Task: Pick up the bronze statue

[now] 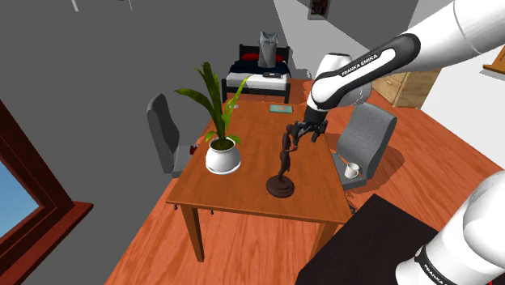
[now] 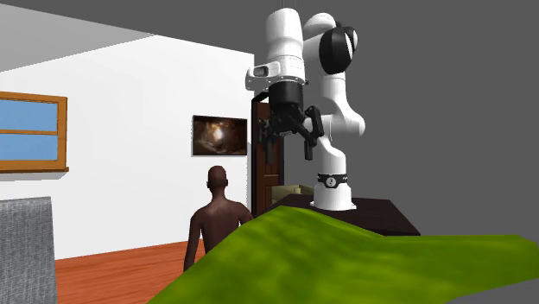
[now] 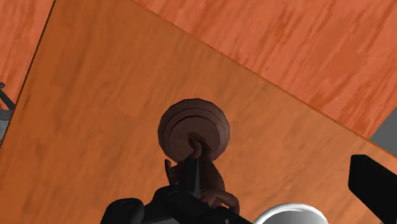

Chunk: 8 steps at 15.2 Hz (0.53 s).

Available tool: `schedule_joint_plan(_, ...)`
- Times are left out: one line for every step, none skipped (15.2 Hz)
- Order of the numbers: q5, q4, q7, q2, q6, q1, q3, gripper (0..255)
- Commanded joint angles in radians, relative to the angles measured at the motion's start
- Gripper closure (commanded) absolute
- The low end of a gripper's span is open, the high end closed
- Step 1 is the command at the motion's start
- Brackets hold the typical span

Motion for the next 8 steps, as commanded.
schedule_joint_plan(0.025,0.047,-0.010,0.081,0.055,-0.005,-0.008,0)
schedule_joint_plan(0.039,0.070,-0.014,0.118,0.079,-0.007,-0.009,0)
schedule_joint_plan(0.053,0.094,-0.019,0.154,0.101,-0.009,-0.010,0)
schedule_joint_plan(0.067,0.119,-0.023,0.191,0.122,-0.012,-0.011,0)
schedule_joint_plan(0.082,0.146,-0.028,0.228,0.141,-0.016,-0.010,0)
schedule_joint_plan(0.097,0.174,-0.032,0.264,0.159,-0.021,-0.009,0)
schedule_joint_plan(0.112,0.203,-0.037,0.300,0.176,-0.026,-0.008,0)
schedule_joint_plan(0.126,0.234,-0.041,0.336,0.191,-0.032,-0.006,0)
